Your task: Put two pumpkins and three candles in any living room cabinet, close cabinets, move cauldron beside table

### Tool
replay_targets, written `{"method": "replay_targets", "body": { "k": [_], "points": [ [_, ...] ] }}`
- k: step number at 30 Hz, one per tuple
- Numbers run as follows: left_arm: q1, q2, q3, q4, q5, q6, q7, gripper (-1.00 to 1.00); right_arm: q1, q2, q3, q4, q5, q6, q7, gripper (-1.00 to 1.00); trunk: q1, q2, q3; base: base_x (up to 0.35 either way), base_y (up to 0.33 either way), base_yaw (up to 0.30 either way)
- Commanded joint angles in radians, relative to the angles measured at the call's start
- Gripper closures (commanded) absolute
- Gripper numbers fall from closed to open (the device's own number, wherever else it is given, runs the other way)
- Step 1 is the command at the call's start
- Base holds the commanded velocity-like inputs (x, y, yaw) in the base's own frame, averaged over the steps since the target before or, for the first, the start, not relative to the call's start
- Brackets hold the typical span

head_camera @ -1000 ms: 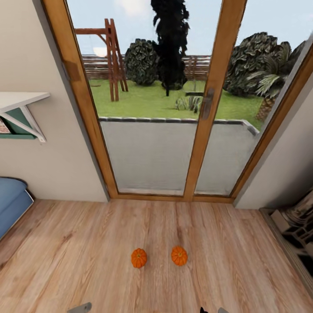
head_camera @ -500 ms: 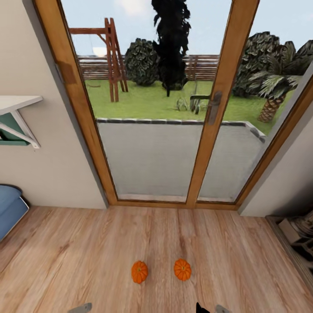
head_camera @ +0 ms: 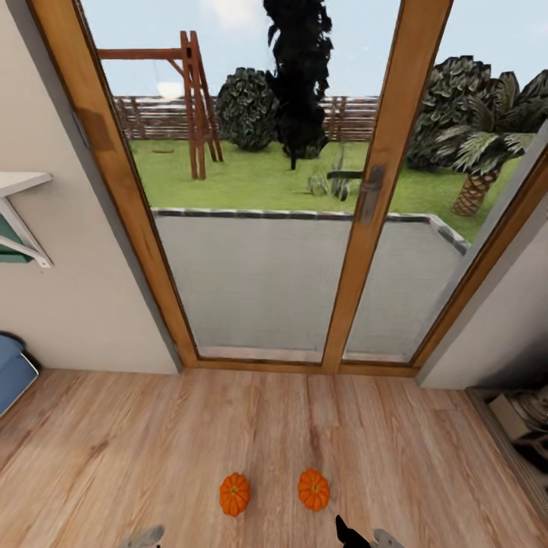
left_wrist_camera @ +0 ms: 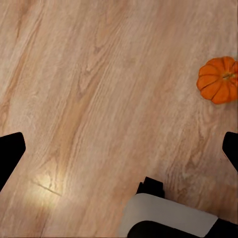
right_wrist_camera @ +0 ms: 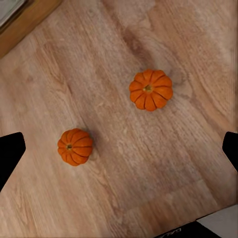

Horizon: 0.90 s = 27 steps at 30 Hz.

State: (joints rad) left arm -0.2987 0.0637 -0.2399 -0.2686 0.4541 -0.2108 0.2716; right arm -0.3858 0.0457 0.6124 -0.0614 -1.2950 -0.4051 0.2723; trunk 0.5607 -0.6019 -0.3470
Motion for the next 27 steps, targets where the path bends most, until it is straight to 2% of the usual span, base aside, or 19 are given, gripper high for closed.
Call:
{"method": "replay_targets", "body": {
  "k": [1,3,4,5,8,10,12,13,14,15,18,27],
  "points": [
    [-0.002,0.001,-0.008,-0.015,0.007,0.003,-0.01,-1.0,-0.001,0.0,0.004,0.002,-0.012,-0.003,0.006,-1.0,0.0,-0.001,-0.001,0.142,-0.087,0.0],
    [-0.003,0.002,-0.009,-0.078,0.001,0.049,-0.027,-1.0,-0.001,0.0,0.003,0.004,-0.013,-0.003,0.001,-1.0,0.0,-0.001,-0.001,0.169,-0.046,0.0],
    [-0.003,0.004,-0.01,-0.129,-0.007,0.105,-0.031,-1.0,-0.001,0.0,0.003,0.006,-0.013,-0.003,-0.004,-1.0,0.0,-0.001,-0.001,0.165,-0.023,0.0],
    [-0.003,0.01,-0.009,-0.191,-0.018,0.191,-0.034,-1.0,-0.001,0.001,0.002,0.007,-0.013,-0.003,-0.011,-1.0,0.0,-0.001,-0.001,0.114,-0.015,0.0],
    [0.002,0.061,0.003,-0.458,-0.02,0.566,-0.044,-1.0,-0.001,0.002,0.001,0.009,-0.013,-0.003,-0.029,-1.0,0.0,-0.001,-0.001,0.05,-0.006,0.0],
    [0.008,0.101,0.029,-0.678,0.004,0.806,-0.052,-1.0,-0.001,0.002,0.002,0.009,-0.013,-0.003,-0.033,-1.0,0.0,-0.001,-0.001,0.016,-0.002,0.0],
    [0.011,0.132,0.068,-0.881,0.041,0.995,-0.055,-1.0,-0.001,0.002,0.002,0.009,-0.012,-0.003,-0.035,-1.0,0.0,-0.001,-0.001,0.006,-0.001,0.0],
    [0.013,0.142,0.088,-0.964,0.056,1.067,-0.056,-1.0,-0.001,0.002,0.002,0.009,-0.012,-0.003,-0.035,-1.0,0.0,-0.001,-0.001,0.003,0.0,0.0],
    [0.013,0.145,0.098,-0.999,0.061,1.095,-0.056,-1.0,-0.001,0.002,0.002,0.009,-0.012,-0.003,-0.035,-1.0,0.0,-0.001,-0.001,0.003,0.0,0.0],
    [0.014,0.152,0.123,-1.073,0.073,1.149,-0.056,-1.0,-0.001,0.002,0.003,0.009,-0.012,-0.003,-0.036,-1.0,0.0,-0.001,-0.001,0.001,0.0,0.0],
    [0.015,0.156,0.153,-1.129,0.085,1.19,-0.057,-1.0,-0.001,0.001,0.003,0.007,-0.011,-0.002,-0.035,-1.0,0.004,-0.008,-0.004,0.0,0.0,0.0],
    [0.014,0.154,0.167,-1.152,0.093,1.206,-0.06,-1.0,-0.001,0.001,0.007,-0.003,-0.01,0.0,-0.021,-1.0,0.039,-0.071,-0.033,0.0,0.0,0.0]
  ]
}}
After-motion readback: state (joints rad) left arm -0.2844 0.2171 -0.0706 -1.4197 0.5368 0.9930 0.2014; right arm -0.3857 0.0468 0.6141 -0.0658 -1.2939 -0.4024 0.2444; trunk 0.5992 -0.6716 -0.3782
